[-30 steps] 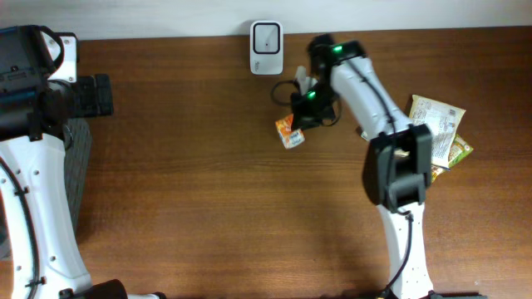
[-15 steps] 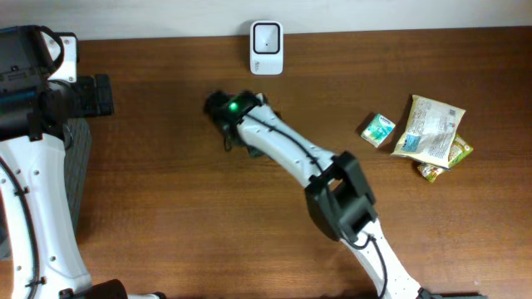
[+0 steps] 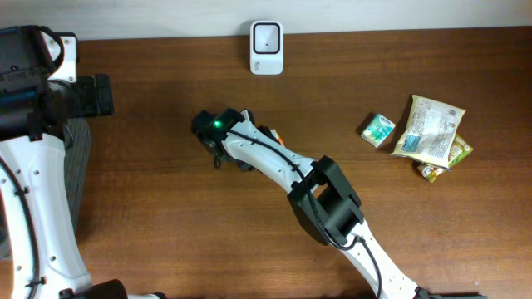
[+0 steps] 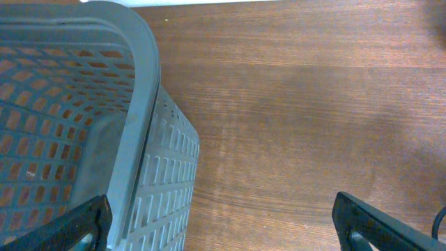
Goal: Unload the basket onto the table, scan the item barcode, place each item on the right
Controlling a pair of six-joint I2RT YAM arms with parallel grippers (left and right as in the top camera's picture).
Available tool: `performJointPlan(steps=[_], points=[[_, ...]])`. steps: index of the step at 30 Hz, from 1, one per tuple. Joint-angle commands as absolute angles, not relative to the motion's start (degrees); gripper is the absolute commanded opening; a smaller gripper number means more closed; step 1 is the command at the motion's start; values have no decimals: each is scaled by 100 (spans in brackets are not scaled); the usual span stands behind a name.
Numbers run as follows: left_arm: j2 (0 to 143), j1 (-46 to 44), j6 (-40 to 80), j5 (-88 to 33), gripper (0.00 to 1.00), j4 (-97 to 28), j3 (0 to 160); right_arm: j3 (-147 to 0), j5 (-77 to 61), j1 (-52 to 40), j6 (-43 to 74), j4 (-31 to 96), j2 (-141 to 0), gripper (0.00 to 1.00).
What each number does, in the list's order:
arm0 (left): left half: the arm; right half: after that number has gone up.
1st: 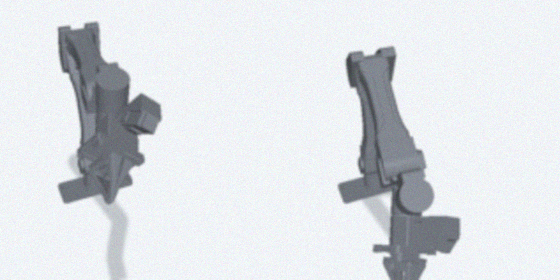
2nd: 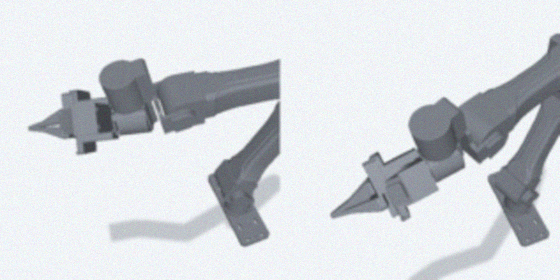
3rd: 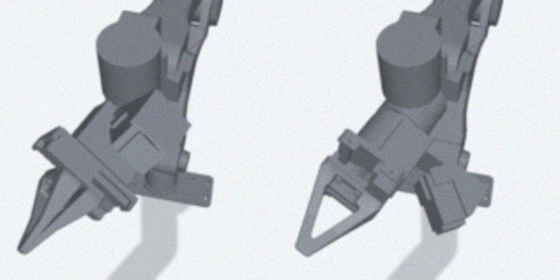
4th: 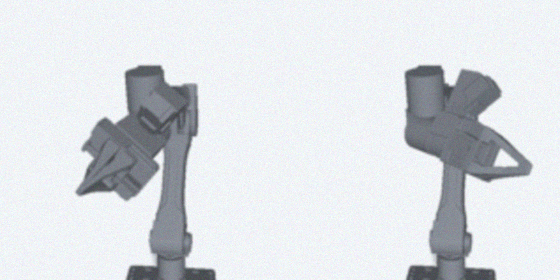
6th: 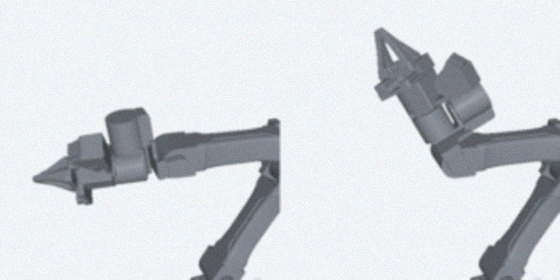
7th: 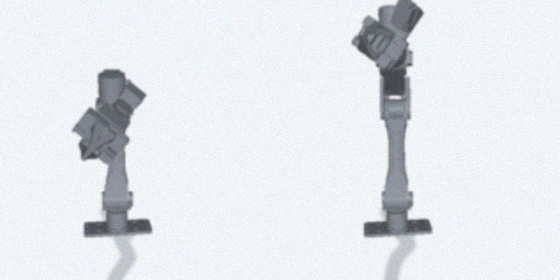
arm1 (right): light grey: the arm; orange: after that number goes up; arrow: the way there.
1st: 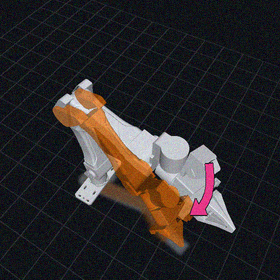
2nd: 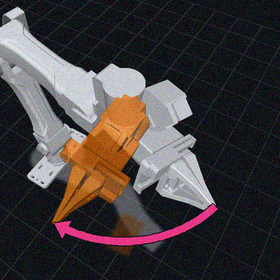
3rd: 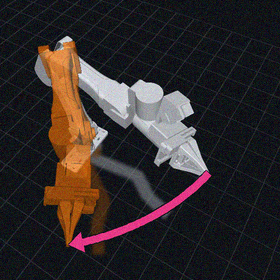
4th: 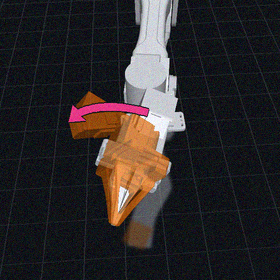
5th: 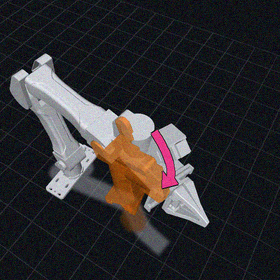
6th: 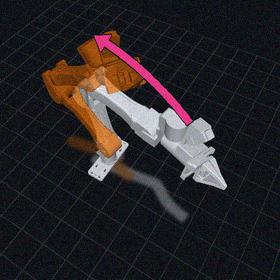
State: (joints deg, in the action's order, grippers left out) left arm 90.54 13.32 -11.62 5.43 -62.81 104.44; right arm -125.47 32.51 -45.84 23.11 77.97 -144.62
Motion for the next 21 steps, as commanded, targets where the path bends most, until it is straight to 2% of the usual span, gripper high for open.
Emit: performJointPlan(steps=[1,5,9,12,14,18,21], points=[[9052,1367,-1251,563,99,-6272,10433,-12892,2685,-4462,2040,7874,-14372,65],[9052,1367,-1251,563,99,-6272,10433,-13351,1409,-4069,1647,7953,-14372,66],[9052,1367,-1251,563,99,-6272,10433,-13847,1133,-3553,1651,8243,-14365,68],[9052,1367,-1251,563,99,-6272,10433,-13983,735,-3107,1535,8261,-14365,76],[9052,1367,-1251,563,99,-6272,10433,-13981,167,-2856,1223,8248,-14374,76],[9052,1367,-1251,563,99,-6272,10433,-13946,-2078,-2351,-12,8235,-14374,72],[9052,1367,-1251,563,99,-6272,10433,-13939,-2484,-2239,-261,8305,-14374,71]])
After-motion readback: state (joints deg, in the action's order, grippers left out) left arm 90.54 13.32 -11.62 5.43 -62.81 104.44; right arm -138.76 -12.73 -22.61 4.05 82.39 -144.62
